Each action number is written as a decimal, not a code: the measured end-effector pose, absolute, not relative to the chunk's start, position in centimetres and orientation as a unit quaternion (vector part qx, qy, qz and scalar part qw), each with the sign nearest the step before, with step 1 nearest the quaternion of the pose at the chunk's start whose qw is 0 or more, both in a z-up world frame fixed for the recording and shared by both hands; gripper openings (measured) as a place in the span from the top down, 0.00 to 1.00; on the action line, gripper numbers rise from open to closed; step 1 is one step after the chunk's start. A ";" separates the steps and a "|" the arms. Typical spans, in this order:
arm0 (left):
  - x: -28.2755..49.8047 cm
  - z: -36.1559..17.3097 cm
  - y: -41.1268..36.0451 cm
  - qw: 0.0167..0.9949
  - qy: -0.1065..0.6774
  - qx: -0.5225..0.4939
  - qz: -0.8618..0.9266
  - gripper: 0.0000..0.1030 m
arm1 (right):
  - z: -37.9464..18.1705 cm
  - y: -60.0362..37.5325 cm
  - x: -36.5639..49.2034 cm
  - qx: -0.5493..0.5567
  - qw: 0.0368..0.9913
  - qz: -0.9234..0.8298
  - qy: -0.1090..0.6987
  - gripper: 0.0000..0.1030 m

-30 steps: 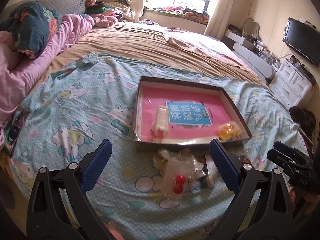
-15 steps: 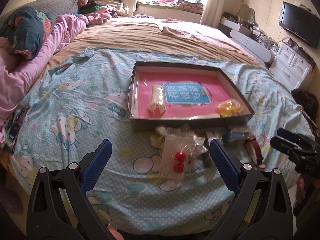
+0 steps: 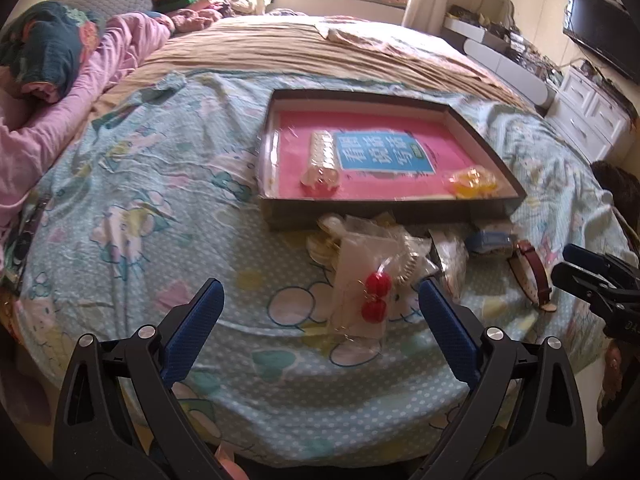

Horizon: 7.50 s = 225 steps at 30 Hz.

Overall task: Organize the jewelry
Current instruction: 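Grasp the bagged red-bead earrings with left tool while right grasps the brown watch, then carry the earrings into the box with left tool while right carries the watch, then release the earrings with left tool while right releases the watch in the box, then withdraw both open tools from the box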

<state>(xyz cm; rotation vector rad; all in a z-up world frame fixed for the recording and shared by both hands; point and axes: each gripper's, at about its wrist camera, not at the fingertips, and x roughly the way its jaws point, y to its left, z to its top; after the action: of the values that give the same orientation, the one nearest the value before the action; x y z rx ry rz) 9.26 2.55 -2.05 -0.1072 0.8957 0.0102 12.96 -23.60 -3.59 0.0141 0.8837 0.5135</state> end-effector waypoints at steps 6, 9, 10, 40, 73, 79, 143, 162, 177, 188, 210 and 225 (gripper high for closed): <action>9.8 -4.1 1.4 0.889 0.455 -0.046 -0.010 0.12 | -5.1 -23.1 13.5 0.008 0.864 0.243 0.440 0.22; 10.0 -4.7 1.3 0.887 0.459 -0.046 -0.014 0.12 | -6.0 -23.0 13.9 0.007 0.860 0.241 0.450 0.22; 10.1 -4.9 1.4 0.887 0.460 -0.048 -0.014 0.12 | -6.2 -23.0 14.0 0.008 0.859 0.239 0.453 0.22; 10.6 -4.8 1.8 0.893 0.443 -0.071 -0.035 0.70 | -5.9 -23.8 14.7 -0.023 0.865 0.241 0.439 0.87; 9.1 0.1 2.4 0.918 0.384 -0.092 -0.036 0.70 | 0.6 -20.1 14.5 -0.060 0.888 0.275 0.364 0.88; 9.7 0.4 2.8 0.918 0.384 -0.096 -0.034 0.70 | 0.9 -19.6 15.6 -0.057 0.890 0.276 0.358 0.87; 23.1 -3.0 -0.3 0.887 0.447 -0.076 -0.084 0.69 | 0.0 -20.2 27.5 -0.042 0.908 0.211 0.361 0.87; 23.9 -4.6 -0.3 0.883 0.459 -0.058 -0.074 0.64 | -4.0 -18.4 30.4 -0.020 0.886 0.214 0.411 0.86; 23.2 -3.3 -0.4 0.890 0.447 -0.061 -0.073 0.46 | -2.7 -20.1 28.6 -0.003 0.899 0.203 0.389 0.57; 21.9 -1.0 -0.2 0.900 0.425 -0.063 -0.071 0.32 | -0.5 -22.2 26.6 0.010 0.911 0.192 0.364 0.44; 18.5 3.6 1.9 0.920 0.375 -0.096 -0.055 0.09 | 2.6 -24.1 22.3 0.032 0.920 0.199 0.335 0.30; 15.5 6.0 3.5 0.933 0.346 -0.098 -0.035 0.09 | 4.1 -24.4 20.0 0.028 0.924 0.210 0.320 0.30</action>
<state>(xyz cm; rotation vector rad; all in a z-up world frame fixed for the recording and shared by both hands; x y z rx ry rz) 15.55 3.45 5.99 -0.1995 0.7074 -0.0720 20.04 -24.37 4.14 0.0564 0.6559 0.4303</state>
